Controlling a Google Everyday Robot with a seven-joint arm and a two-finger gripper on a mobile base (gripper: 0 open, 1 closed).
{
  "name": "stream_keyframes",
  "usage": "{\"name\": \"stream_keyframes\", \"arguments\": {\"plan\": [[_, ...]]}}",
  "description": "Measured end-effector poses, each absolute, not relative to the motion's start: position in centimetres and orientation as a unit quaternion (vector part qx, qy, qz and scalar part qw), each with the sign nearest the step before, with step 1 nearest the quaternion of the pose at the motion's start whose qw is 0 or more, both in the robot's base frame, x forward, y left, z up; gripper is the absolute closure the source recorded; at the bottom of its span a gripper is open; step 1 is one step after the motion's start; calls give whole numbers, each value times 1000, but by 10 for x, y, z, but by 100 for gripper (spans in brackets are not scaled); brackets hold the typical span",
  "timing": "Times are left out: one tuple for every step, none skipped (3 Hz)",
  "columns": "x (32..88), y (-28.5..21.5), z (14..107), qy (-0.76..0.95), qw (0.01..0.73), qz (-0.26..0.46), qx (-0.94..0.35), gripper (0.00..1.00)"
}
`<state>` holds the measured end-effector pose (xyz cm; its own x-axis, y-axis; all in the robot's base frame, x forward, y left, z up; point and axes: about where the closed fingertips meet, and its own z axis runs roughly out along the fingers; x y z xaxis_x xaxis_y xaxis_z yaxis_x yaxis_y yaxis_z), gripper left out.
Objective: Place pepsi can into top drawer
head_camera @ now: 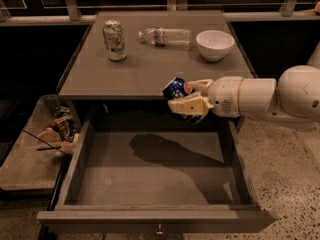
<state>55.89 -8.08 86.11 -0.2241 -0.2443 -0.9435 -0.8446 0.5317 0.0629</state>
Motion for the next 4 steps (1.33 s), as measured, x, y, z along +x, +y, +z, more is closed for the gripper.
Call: {"name": "stream_keyframes", "arguments": {"plan": [[535,-91,849,744,460,294,-386,100],[508,-118,843,769,436,272,-380,100],[508,-117,843,769,436,272,-380,100],[507,-98,806,780,399,287,-386,100]]}}
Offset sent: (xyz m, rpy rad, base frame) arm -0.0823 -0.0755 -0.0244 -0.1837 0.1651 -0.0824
